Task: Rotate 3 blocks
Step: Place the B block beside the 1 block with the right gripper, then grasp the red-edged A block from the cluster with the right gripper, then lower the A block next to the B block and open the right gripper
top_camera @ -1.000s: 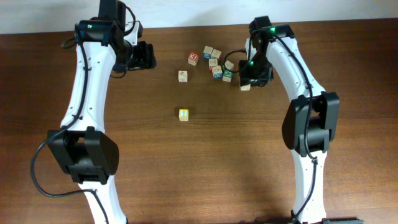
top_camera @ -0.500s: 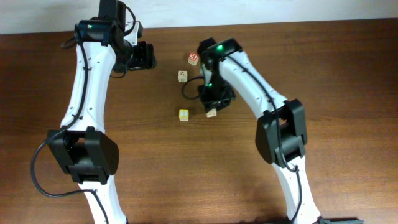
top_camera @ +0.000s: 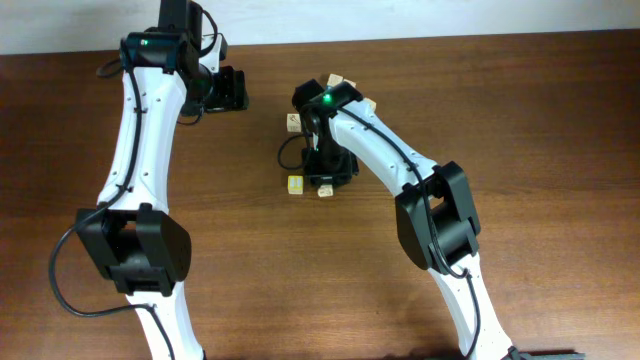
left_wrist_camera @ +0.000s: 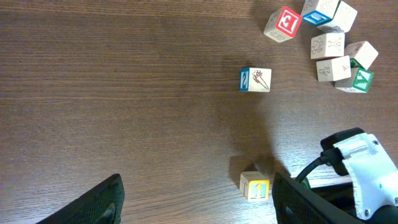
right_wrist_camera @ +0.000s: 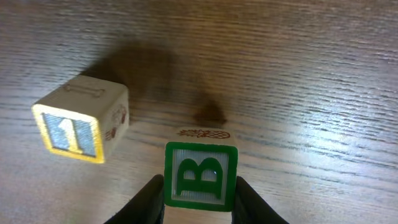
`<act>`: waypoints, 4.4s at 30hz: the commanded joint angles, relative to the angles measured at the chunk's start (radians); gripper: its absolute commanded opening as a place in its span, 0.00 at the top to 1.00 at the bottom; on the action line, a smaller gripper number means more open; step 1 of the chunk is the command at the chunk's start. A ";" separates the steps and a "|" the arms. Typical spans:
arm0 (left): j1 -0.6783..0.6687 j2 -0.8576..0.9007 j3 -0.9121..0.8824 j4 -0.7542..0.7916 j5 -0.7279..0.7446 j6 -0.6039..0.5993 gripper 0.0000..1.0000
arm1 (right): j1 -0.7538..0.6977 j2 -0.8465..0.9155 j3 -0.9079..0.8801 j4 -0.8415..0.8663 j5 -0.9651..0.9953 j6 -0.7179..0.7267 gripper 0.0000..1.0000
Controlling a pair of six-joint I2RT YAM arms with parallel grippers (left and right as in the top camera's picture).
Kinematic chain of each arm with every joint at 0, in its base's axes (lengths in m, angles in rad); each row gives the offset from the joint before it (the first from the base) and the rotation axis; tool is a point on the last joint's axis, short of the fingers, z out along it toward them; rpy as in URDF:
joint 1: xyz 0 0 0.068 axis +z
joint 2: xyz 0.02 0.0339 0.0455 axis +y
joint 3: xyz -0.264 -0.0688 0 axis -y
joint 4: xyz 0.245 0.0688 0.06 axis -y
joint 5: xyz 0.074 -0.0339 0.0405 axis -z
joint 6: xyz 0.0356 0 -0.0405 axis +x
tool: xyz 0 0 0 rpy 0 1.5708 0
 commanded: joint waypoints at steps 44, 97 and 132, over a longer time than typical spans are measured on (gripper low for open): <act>0.001 -0.011 0.007 0.021 -0.011 0.005 0.22 | -0.292 0.163 0.197 0.442 0.172 0.208 0.44; 0.001 -0.011 0.007 0.017 -0.011 0.005 0.20 | -0.197 -0.123 -0.187 0.050 -0.096 -0.248 0.73; -0.028 -0.011 -0.084 -0.165 0.032 -0.010 0.97 | -0.132 -0.129 0.004 -0.158 -0.096 -0.144 0.64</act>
